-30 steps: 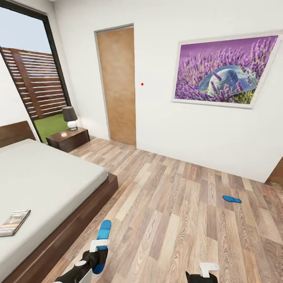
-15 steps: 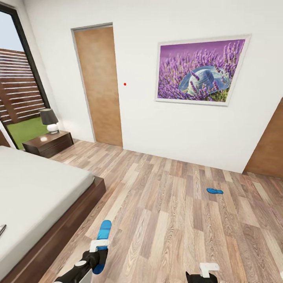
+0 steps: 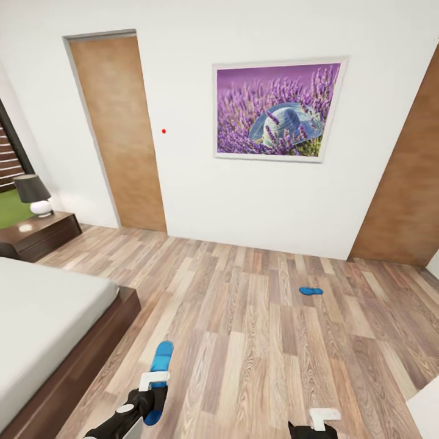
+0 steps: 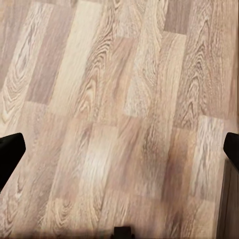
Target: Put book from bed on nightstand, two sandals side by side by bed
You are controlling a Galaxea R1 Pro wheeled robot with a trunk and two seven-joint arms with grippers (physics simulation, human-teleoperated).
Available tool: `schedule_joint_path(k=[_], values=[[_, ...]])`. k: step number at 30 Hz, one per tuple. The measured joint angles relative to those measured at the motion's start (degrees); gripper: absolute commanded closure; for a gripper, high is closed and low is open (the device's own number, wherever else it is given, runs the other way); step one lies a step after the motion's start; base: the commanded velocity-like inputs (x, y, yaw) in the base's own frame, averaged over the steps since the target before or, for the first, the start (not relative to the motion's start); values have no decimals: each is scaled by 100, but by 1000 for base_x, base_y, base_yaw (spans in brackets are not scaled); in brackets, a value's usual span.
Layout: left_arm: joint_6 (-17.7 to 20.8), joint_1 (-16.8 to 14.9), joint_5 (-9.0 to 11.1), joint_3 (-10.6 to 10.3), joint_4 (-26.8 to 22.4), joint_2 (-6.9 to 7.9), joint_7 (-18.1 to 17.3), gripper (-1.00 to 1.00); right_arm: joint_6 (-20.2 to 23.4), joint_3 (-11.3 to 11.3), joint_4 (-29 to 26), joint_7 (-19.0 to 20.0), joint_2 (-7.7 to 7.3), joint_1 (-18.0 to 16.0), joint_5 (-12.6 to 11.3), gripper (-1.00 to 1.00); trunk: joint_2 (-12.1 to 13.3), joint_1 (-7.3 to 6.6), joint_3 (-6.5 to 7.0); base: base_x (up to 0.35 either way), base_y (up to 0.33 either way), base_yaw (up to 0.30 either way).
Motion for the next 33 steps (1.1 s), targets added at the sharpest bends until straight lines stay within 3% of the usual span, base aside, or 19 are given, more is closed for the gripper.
schedule_joint_path(k=[15, 33], values=[[0, 0, 0, 0, 0, 0, 0, 100, -2, 8, -1, 1, 34, 0, 3, -100, 0, 0, 0, 331, 0, -62], [1, 0, 0, 0, 1, 0, 0, 100, -1, 9, 4, 6, 43, 0, 0, -100, 0, 0, 0, 334, 19, -253]])
